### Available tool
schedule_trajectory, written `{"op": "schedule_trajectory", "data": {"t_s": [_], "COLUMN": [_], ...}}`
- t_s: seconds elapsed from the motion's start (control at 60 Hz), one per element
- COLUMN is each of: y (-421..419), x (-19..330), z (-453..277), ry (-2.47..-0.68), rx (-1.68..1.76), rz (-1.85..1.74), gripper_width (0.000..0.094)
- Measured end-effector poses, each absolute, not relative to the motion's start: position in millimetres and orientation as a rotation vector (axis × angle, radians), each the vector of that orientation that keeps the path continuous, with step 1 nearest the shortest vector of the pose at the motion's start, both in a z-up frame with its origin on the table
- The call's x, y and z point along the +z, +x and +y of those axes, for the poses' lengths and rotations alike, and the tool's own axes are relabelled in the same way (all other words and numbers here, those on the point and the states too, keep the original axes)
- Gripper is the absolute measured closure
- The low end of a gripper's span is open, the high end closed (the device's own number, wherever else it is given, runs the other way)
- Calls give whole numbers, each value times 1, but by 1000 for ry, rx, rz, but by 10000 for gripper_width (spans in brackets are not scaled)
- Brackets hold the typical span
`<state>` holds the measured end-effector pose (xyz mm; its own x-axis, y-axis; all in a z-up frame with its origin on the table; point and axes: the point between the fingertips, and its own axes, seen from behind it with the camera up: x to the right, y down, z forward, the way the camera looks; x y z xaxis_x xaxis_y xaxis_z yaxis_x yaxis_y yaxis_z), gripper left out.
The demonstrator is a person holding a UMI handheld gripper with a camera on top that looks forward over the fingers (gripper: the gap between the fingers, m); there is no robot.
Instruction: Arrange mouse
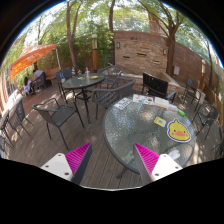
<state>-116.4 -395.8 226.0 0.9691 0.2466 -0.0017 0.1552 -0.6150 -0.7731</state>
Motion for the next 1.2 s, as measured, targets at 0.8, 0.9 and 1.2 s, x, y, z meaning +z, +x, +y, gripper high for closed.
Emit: {"op": "schedule_trajectory", "data": {"t_s": [0.8,0.9,1.2], "y": [188,200,202], "x": [-9,-14,-17], "z": [-332,-312,-262], "ry": [-2353,-2341,-2338], "rx": [41,43,49], "rz": [-17,-4,-42], "gripper_width": [84,97,181]}}
